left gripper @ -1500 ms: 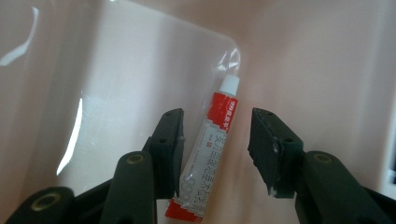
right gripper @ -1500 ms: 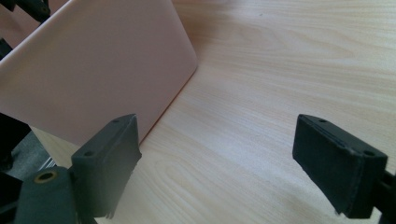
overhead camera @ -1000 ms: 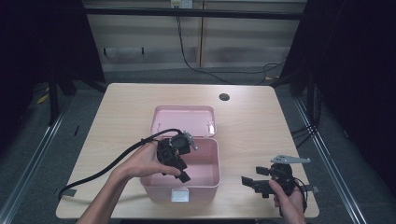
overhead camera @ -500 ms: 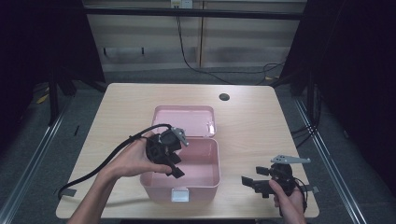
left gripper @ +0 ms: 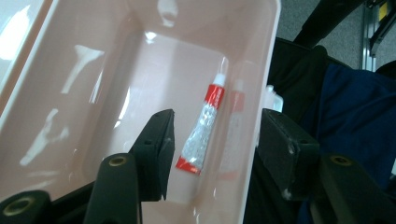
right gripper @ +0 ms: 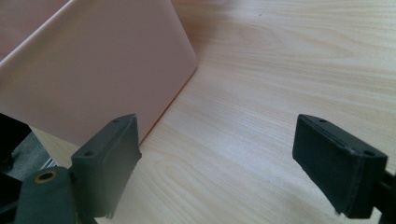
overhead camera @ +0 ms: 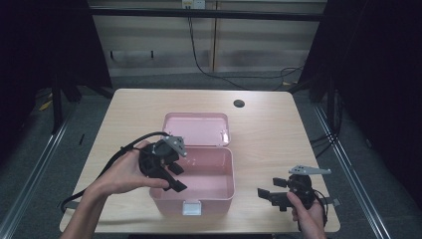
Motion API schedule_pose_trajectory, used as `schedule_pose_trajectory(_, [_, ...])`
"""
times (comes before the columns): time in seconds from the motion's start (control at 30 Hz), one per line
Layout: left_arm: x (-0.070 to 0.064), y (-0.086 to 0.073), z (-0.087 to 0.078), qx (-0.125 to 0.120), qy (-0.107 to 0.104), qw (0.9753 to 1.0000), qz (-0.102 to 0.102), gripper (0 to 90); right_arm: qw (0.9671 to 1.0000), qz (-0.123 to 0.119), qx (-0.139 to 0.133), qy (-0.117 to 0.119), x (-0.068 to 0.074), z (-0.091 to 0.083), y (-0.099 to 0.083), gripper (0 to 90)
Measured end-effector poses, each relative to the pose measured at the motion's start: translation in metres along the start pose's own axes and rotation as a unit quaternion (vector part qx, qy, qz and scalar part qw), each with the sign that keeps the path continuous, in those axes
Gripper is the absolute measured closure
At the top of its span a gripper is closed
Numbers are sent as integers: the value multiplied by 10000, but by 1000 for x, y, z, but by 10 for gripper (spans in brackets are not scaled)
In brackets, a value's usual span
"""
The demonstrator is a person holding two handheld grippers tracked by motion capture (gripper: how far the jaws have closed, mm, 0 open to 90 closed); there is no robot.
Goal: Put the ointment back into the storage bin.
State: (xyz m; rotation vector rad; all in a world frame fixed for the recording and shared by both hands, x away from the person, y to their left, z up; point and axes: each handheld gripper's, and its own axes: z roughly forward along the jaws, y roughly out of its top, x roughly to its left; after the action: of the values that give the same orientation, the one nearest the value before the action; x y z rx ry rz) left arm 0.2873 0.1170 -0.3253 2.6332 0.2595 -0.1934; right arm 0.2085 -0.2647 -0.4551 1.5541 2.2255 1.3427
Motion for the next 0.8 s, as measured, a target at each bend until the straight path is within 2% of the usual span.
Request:
schedule_pose_trajectory(0.13, [3,-10,-5,-132,4,9999,-102,454,10000,4,-5,1,0,0,0,142])
schedule_pose_trajectory(0.17, [3,-15,-10,-360,25,9992,-183,453,10000,11,7,-2,0,0,0,142])
schedule_pose_trajectory(0.3, [2,-27,-20,-555,131,9982,-191,448,10000,9,-7,-1,0,0,0,142])
schedule_pose_trajectory(0.33, [2,-27,-20,-555,131,9982,-191,448,10000,9,-7,-1,0,0,0,142])
schedule_pose_trajectory(0.43, [2,-40,-28,-583,200,9978,-257,448,10000,20,10,-2,0,0,0,142])
schedule_pose_trajectory(0.53, [3,-46,-30,-577,177,9977,-313,449,10000,14,5,-6,0,0,0,142])
schedule_pose_trajectory(0.57, [4,-49,-31,-551,236,9977,-306,448,10000,15,7,-6,0,1,0,142])
schedule_pose_trajectory(0.63, [5,-58,-31,-659,218,9969,-361,448,10000,14,6,-7,0,1,0,142])
schedule_pose_trajectory(0.77, [5,-69,-33,-714,198,9964,-410,441,10000,17,9,-14,0,1,0,142])
schedule_pose_trajectory(0.8, [6,-77,-35,-775,220,9955,-497,437,10000,4,12,-16,0,1,0,142])
